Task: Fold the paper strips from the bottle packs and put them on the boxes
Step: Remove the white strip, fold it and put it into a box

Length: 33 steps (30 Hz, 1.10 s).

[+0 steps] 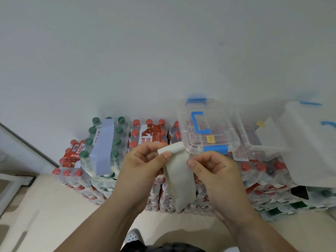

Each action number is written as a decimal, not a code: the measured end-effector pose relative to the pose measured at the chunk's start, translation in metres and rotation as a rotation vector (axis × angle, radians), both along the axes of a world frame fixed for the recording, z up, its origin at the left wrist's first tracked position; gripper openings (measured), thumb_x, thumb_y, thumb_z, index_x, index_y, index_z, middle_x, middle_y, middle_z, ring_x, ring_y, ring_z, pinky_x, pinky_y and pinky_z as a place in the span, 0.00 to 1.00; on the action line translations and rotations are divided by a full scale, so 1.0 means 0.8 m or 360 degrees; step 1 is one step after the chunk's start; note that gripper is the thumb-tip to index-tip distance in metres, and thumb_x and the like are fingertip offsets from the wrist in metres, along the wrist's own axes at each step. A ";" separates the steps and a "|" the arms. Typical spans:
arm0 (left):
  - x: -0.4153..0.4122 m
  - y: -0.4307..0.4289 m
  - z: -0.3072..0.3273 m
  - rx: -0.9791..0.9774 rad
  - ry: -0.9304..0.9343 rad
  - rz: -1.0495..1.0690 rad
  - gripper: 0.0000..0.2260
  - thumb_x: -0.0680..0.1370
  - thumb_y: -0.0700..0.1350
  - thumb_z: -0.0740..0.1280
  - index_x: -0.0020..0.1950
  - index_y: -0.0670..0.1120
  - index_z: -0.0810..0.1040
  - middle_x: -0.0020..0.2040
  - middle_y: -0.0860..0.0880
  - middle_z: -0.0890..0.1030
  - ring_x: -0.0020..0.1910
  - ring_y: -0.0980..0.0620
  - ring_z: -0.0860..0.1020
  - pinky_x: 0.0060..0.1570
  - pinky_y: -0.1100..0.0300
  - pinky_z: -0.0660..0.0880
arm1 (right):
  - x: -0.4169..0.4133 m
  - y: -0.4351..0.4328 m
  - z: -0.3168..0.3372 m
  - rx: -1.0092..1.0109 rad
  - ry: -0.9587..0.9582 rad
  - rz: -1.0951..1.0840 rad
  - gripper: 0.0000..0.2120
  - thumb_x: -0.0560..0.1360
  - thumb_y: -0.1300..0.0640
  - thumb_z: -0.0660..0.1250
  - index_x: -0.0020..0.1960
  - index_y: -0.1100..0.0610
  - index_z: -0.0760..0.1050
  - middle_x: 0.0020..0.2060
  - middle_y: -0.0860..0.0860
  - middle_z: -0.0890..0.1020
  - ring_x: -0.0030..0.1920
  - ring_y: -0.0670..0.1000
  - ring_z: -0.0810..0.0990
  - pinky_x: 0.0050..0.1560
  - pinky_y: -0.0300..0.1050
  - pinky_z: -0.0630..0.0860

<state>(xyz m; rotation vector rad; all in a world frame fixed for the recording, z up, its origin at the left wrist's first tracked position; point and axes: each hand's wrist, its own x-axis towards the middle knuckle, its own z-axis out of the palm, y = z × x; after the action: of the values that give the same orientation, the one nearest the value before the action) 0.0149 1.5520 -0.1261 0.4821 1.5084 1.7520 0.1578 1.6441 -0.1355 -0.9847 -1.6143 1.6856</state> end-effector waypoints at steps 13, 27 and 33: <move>0.007 0.005 0.005 0.0017 0.0025 0.0027 0.05 0.73 0.39 0.72 0.48 0.43 0.84 0.40 0.44 0.86 0.36 0.53 0.82 0.34 0.61 0.77 | -0.004 0.004 -0.001 -0.0119 0.0050 0.0082 0.03 0.73 0.60 0.74 0.41 0.55 0.83 0.50 0.47 0.88 0.54 0.50 0.86 0.59 0.56 0.82; 0.009 0.002 0.008 0.0020 0.0025 0.0058 0.06 0.70 0.35 0.74 0.42 0.45 0.85 0.40 0.42 0.85 0.38 0.50 0.83 0.36 0.60 0.78 | -0.004 0.001 0.000 0.0181 -0.0087 -0.0028 0.07 0.69 0.62 0.78 0.38 0.52 0.84 0.37 0.52 0.87 0.42 0.55 0.86 0.49 0.58 0.85; 0.010 0.000 0.007 0.0029 0.0127 0.0013 0.13 0.69 0.26 0.73 0.37 0.44 0.83 0.39 0.44 0.86 0.38 0.52 0.83 0.38 0.62 0.80 | 0.000 -0.001 0.002 0.0131 -0.0090 -0.0042 0.07 0.69 0.61 0.79 0.36 0.52 0.82 0.37 0.51 0.86 0.42 0.57 0.85 0.48 0.60 0.84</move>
<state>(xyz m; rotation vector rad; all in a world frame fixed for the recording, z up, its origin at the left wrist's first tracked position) 0.0227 1.5517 -0.1208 0.5619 1.5528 1.7730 0.1575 1.6432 -0.1342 -1.0161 -1.6858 1.5739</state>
